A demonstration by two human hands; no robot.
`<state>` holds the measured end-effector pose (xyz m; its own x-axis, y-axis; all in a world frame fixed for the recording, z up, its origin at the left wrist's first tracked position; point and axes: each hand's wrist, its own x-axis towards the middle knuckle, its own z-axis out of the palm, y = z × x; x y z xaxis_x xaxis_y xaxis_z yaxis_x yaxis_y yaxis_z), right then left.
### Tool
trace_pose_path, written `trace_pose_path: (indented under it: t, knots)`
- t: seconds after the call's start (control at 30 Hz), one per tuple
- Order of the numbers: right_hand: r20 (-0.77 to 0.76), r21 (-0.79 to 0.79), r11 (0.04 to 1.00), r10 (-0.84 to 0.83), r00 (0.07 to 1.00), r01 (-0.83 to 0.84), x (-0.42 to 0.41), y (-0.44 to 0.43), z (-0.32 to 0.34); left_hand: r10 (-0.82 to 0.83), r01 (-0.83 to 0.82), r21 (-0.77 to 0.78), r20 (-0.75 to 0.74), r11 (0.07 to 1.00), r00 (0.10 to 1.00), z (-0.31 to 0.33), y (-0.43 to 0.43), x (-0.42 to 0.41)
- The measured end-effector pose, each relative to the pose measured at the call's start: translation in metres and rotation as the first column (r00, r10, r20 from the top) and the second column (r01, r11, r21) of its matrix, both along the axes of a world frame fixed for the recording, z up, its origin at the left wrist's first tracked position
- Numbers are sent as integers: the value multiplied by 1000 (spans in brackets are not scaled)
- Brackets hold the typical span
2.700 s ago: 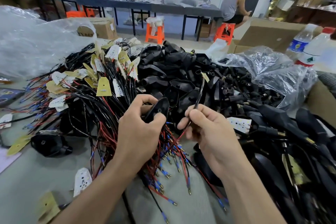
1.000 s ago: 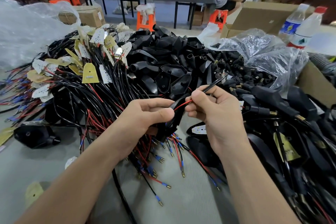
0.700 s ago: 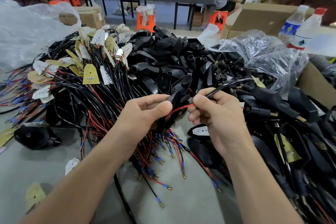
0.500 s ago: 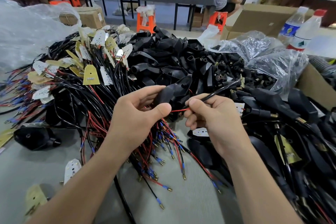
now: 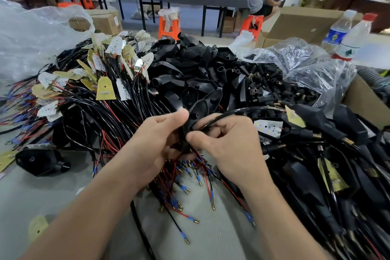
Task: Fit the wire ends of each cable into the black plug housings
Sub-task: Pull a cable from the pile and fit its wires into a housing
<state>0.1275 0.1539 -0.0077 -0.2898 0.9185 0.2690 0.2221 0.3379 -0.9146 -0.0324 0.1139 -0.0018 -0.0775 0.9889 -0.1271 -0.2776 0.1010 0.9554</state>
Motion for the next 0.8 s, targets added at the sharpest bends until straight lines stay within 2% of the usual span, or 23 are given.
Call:
trace_pose_path:
  t: [0.1,0.17,0.33,0.43,0.53,0.67,0.73,0.8]
  knots:
    - [118,95,981,-179,977,168,-8,-5,4,-97,90,-84,-79,992,992,0,-2,1]
    - [194,132,960,-268,944,245,-10,-6,5,-67,57,-110,-92,992,993,-1,-1,2]
    - [267,175,971,-205,942,161,-8,-5,7,-63,63,-135,3,989,998,3,-1,2]
    - [149,96,982,-177,973,164,-6,2,6,-119,117,-124,-8,985,993,4,-2,3]
    - [99,51,964,-264,959,260,1,14,4,-185,173,-85,-162,981,969,3,-2,2]
    - [-49,-98,966,-244,969,239,12,19,4,-11,9,-7,-288,1000,958,0,0,1]
    - [-150,-178,967,-208,967,180,15,19,5,28,-14,58,-242,998,970,0,1,-3]
    - [-329,-271,957,-193,924,103,20,21,8,70,-58,127,-95,990,993,2,1,-8]
